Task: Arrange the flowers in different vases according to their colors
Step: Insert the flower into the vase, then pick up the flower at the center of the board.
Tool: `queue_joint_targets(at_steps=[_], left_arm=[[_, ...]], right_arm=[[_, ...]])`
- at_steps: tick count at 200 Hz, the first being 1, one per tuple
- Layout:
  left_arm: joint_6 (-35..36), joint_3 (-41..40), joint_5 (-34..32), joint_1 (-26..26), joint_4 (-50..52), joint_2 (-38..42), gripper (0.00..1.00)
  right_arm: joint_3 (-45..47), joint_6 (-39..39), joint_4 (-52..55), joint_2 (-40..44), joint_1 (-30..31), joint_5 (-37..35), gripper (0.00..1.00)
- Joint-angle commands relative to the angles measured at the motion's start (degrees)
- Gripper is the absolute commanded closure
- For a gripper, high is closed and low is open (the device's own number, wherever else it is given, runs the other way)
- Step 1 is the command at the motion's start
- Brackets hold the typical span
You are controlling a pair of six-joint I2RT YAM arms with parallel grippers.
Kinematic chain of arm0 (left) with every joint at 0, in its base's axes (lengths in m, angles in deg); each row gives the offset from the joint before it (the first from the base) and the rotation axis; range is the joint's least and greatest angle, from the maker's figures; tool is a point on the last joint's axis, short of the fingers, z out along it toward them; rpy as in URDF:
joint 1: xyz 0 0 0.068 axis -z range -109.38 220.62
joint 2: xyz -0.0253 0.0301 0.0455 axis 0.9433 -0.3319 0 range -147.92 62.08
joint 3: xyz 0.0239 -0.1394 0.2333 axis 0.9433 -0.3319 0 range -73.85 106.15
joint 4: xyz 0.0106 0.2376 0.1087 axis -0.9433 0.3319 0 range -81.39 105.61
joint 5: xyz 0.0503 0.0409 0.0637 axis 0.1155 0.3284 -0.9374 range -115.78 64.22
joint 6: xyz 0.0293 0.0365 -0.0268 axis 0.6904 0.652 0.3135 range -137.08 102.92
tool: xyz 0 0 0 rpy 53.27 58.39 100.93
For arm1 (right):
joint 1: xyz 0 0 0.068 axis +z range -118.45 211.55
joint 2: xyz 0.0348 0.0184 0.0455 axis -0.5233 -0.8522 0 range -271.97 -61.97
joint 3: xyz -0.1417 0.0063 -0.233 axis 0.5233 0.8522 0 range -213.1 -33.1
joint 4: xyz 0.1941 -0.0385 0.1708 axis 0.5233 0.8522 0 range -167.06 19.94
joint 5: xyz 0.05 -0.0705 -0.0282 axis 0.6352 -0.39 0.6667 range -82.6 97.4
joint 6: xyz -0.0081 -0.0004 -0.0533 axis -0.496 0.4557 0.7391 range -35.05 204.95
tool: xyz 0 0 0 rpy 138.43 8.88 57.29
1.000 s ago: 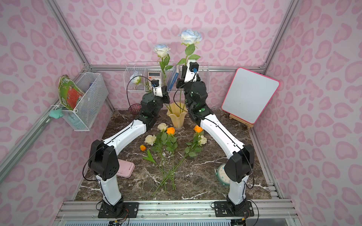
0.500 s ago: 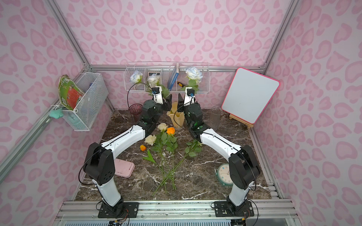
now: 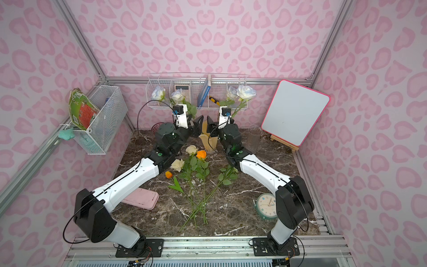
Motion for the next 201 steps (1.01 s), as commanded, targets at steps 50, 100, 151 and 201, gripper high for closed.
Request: queue_joint_targets(at_steps=[50, 100, 151, 201], left_arm=[[-14.70, -7.20, 3.37, 1.66, 37.32, 19.55, 0.37], [-21.66, -13.13, 8.32, 4.54, 52.50, 18.77, 0.38], [-26.66, -8.44, 10.95, 10.39, 59.13, 3.70, 0.40], [-29.18, -5.61, 11.53, 10.91, 60.74, -10.28, 0.42]], right_arm=[[11.52, -19.58, 23.12, 15.91, 5.21, 8.83, 0.21], [24.12, -27.05, 37.05, 23.75, 7.86, 3.79, 0.25], [35.12, -32.76, 40.97, 31.07, 7.88, 2.95, 0.26], [37.39, -32.96, 43.35, 32.93, 9.05, 3.65, 0.26]])
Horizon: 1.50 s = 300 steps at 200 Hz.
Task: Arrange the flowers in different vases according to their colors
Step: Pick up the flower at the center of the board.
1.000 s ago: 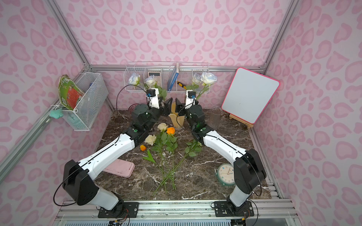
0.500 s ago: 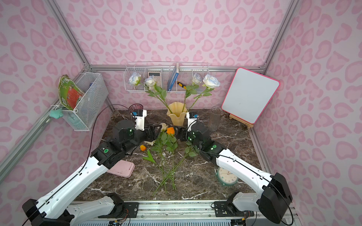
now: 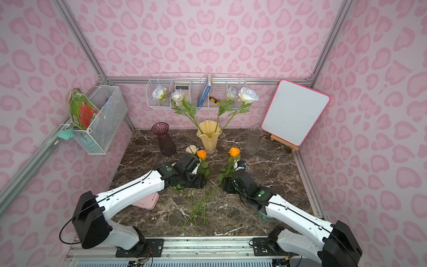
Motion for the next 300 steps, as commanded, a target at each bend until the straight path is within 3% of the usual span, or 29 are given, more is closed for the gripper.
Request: queue_joint_targets(at_steps=[1, 34, 101, 119, 150, 178, 272, 300], left_arm=[[-2.24, 0.66, 1.30, 0.09, 2.03, -3.64, 0.42], [-2.48, 2.10, 2.56, 0.09, -1.50, -10.11, 0.44], [-1.28, 5.93, -2.39, -0.43, -1.10, -19.16, 0.52], [-0.91, 6.35, -3.31, -0.79, -1.51, -20.50, 0.63], [0.00, 6.85, -7.26, -0.88, -1.51, -21.56, 0.91], [1.71, 7.44, -9.05, -0.72, -1.72, -18.11, 1.00], [11.22, 8.56, -9.60, 0.62, -1.87, 3.78, 1.00], [12.36, 10.30, -14.27, 0.61, -0.61, 7.49, 1.00]], right_arm=[[0.61, -1.17, 1.59, 1.08, 0.32, -0.09, 0.26], [3.44, -2.54, 1.17, 2.38, 0.85, 0.65, 0.26], [6.27, -4.56, 0.87, 4.76, 2.98, 0.09, 0.27], [6.11, -4.52, 1.44, 5.36, 3.03, -0.50, 0.27], [5.96, -4.55, 1.51, 5.61, 3.20, 0.57, 0.27], [6.43, -6.31, 1.59, 4.24, 3.99, 1.86, 0.27], [6.78, -8.29, -12.07, -8.11, 5.52, 9.09, 0.31], [2.51, -5.44, -10.56, -11.90, 6.94, 8.53, 0.33]])
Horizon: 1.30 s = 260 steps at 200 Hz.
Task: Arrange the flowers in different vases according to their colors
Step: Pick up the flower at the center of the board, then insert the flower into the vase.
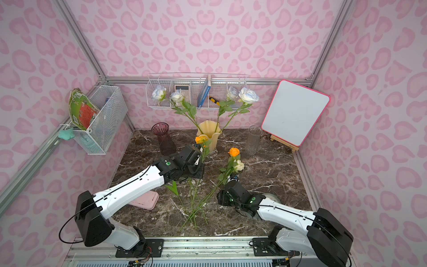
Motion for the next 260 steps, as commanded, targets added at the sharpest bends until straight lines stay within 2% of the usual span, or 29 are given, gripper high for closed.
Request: queue_joint_targets(at_steps=[1, 24, 45, 72, 86, 113, 157, 182, 213, 233, 260], left_arm=[[3.20, 1.62, -4.34, 0.00, 0.50, 2.65, 1.00], [7.56, 3.31, -10.28, -0.50, -0.39, 7.40, 1.00], [14.78, 2.90, -16.69, -3.13, -6.52, 13.51, 1.00], [20.44, 3.32, -15.87, -13.17, -13.79, 17.07, 1.00], [21.49, 5.25, -11.31, -18.50, -15.54, 16.21, 1.00], [25.86, 6.12, -9.58, -22.67, -23.80, 12.81, 1.00], [23.91, 10.42, -2.79, -31.30, -33.13, 5.69, 1.00], [23.56, 13.32, 0.78, -34.35, -35.55, 0.34, 1.00], [24.07, 14.21, 1.99, -36.86, -40.73, -5.38, 1.00], [23.86, 14.80, 3.29, -39.06, -44.32, -8.50, 1.00], [23.43, 19.17, 5.68, -40.75, -46.08, -13.47, 1.00]], right_arm=[[-2.98, 2.29, -1.71, -2.06, 1.26, 0.16, 0.33], [-7.32, 8.77, -0.26, -4.42, 3.47, 0.12, 0.34], [-12.99, 17.28, 0.26, -8.01, 6.86, 0.10, 0.34], [-20.16, 28.22, 0.25, -15.83, 11.28, 1.09, 0.34], [-25.46, 33.32, 2.57, -20.87, 13.72, 0.53, 0.36], [-35.63, 39.25, 8.66, -30.70, 16.64, 0.65, 0.40], [-40.48, 39.42, 10.77, -37.62, 18.08, 3.41, 0.43], [-39.74, 38.18, 11.08, -38.48, 18.28, 3.57, 0.44], [-39.61, 37.30, 11.07, -40.60, 18.29, 4.25, 0.46], [-40.88, 37.25, 12.09, -42.00, 18.29, 3.86, 0.50], [-42.33, 37.39, 14.33, -43.84, 18.06, 3.17, 0.64]])
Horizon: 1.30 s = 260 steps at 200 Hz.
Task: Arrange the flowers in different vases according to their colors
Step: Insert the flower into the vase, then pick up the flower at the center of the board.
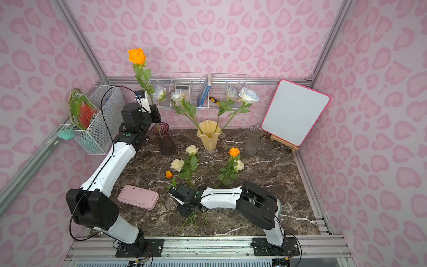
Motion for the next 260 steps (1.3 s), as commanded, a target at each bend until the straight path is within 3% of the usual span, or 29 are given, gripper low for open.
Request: queue_joint_targets(at_steps=[1, 58, 87, 175, 204, 219, 228, 260], left_arm=[[-0.31, 3.39, 3.52, -1.02, -6.21, -2.88, 1.00], [2.07, 5.61, 4.25, -1.30, -11.13, -10.07, 1.00], [1.88, 0.96, 3.50, -1.32, -15.44, -9.70, 1.00], [2.76, -14.77, 1.40, -0.22, -20.55, -4.86, 0.97], [2.71, -19.48, -0.48, 0.58, -21.76, -2.63, 0.85], [2.22, -20.84, -1.11, 0.69, -20.84, -1.43, 0.63], [1.88, -21.24, -1.58, 0.76, -20.13, -0.49, 0.55], [-0.38, -21.91, -0.88, 1.30, -17.17, 4.22, 0.41]], right_arm=[[-1.15, -0.36, 2.44, -1.21, -0.14, -0.65, 0.65], [-1.68, -0.91, 3.26, -2.36, -1.34, -0.43, 0.88], [-1.67, -0.93, 3.15, -2.34, -1.84, 0.04, 1.00], [-0.42, -1.34, 0.27, 4.43, -2.87, -2.81, 1.00], [0.25, -0.66, 0.03, 8.57, -3.57, -3.26, 1.00], [0.44, -0.52, 0.54, 10.47, -3.93, -3.86, 1.00], [1.21, -0.53, 0.21, 11.72, -4.27, -4.06, 1.00], [3.36, -1.22, -2.37, 16.11, -4.90, -4.95, 1.00]])
